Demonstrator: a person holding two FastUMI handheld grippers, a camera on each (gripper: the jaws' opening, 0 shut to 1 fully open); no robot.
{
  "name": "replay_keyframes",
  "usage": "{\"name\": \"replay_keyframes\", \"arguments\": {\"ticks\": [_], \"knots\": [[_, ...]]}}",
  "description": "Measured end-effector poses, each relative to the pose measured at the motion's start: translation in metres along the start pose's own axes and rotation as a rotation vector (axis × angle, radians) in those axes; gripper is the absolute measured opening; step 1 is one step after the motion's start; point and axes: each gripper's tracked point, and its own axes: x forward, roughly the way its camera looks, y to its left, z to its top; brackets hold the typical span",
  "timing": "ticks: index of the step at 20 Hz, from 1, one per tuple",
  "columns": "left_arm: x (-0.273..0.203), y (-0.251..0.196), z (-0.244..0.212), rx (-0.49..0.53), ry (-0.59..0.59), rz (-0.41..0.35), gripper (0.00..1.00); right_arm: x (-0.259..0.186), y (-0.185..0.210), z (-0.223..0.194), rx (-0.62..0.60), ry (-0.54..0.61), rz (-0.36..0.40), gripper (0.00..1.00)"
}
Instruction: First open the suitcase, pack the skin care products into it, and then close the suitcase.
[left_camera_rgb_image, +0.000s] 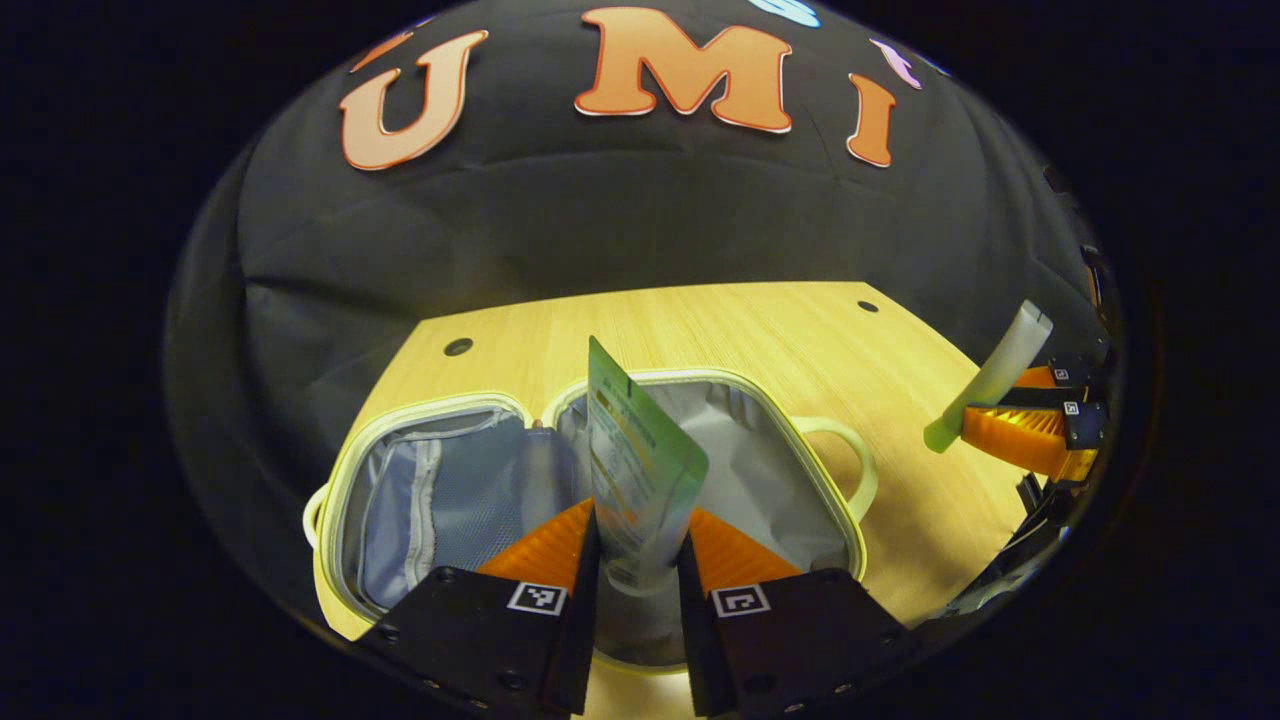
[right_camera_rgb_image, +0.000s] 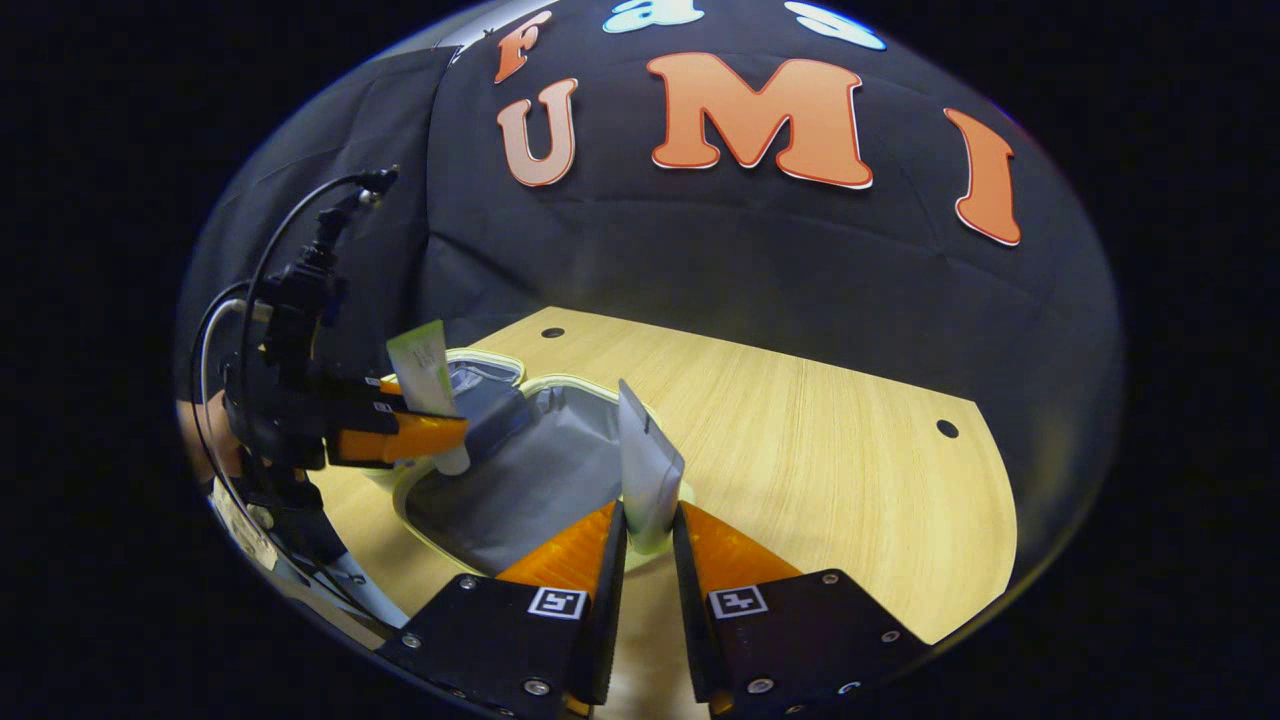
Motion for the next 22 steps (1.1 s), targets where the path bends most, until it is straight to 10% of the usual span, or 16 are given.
{"name": "replay_keyframes", "arguments": {"ticks": [11,22], "knots": [[0.045,-0.017,-0.056,-0.05,0.302,-0.201,0.39,0.021,0.041,-0.011,0.071,0.061,-0.081,0.31],[0.081,-0.013,-0.062,-0.13,0.388,-0.137,0.43,0.043,0.047,-0.022,0.121,0.144,-0.046,0.31]]}}
